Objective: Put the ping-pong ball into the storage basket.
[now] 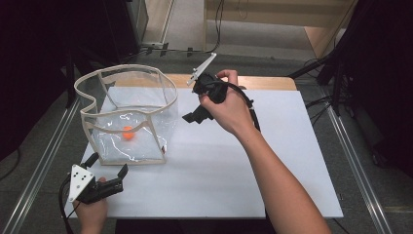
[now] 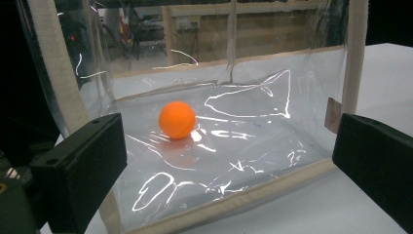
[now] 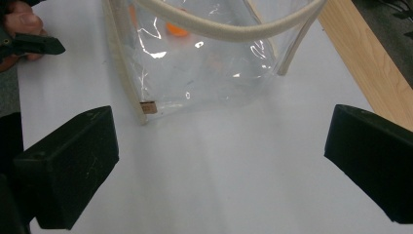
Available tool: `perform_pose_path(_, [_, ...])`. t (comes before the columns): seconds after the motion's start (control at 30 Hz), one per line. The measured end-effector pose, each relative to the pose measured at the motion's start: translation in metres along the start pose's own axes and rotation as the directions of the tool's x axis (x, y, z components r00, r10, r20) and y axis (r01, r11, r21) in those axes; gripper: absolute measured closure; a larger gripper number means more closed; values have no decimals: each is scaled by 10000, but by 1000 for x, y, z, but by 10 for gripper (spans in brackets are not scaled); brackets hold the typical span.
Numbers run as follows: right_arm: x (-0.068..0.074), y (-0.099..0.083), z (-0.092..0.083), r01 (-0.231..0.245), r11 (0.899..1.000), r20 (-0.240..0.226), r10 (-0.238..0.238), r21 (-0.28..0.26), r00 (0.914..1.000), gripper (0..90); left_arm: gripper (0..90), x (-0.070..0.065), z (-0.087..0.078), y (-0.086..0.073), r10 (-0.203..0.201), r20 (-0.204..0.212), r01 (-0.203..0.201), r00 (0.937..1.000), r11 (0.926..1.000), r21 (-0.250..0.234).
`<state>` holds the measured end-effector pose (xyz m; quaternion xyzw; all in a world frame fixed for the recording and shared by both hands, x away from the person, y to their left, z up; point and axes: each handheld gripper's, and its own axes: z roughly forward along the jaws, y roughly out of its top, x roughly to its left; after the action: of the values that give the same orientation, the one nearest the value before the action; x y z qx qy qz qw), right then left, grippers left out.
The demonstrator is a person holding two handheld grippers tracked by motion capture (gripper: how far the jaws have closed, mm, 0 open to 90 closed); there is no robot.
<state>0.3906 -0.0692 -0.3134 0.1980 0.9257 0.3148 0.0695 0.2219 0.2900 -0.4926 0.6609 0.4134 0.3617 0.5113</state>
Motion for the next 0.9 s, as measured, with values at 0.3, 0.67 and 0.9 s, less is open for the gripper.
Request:
perform_pose_path(0.3, [-1,-13,2,-55,10000,60,56,-38,10000,0,0,0,0,0,-14,9,14,10000,10000,-14])
perform_pose_path(0.67, [-1,-27,6,-125,9999,-40,126,85,9999,0,0,0,0,0,27,3,-27,10000,10000,18])
perform_pose_path(0.9, [-1,-38,9,-233,9996,-76,234,177,9997,0,0,0,0,0,19,13,-19,10000,10000,12])
